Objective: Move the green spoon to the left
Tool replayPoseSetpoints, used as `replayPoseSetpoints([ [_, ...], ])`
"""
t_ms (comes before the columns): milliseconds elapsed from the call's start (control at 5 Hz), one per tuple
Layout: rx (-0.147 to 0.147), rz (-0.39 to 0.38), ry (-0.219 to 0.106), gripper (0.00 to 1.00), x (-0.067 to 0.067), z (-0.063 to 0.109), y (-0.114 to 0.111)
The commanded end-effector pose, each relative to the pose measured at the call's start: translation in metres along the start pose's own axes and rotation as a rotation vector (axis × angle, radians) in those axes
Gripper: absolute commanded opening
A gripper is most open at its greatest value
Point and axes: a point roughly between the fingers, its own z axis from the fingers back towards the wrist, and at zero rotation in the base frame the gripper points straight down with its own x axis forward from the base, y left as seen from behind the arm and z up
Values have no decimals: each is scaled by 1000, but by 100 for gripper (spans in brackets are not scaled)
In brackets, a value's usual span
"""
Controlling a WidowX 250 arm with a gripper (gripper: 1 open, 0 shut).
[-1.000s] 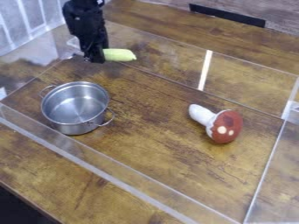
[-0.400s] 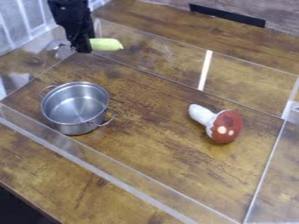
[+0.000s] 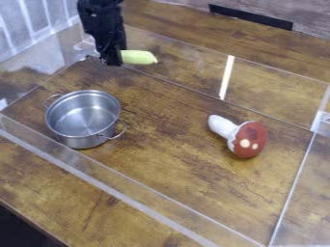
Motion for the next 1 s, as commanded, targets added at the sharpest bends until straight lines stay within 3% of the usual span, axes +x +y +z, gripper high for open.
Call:
replayPoseSetpoints([
  [0,-118,32,8,0,22,57,-19],
  [400,-116,125,-7,0,70,81,-9],
  [600,-119,177,-30,0,87,91,4],
  [800,-108,209,-44,0,93,90,18],
])
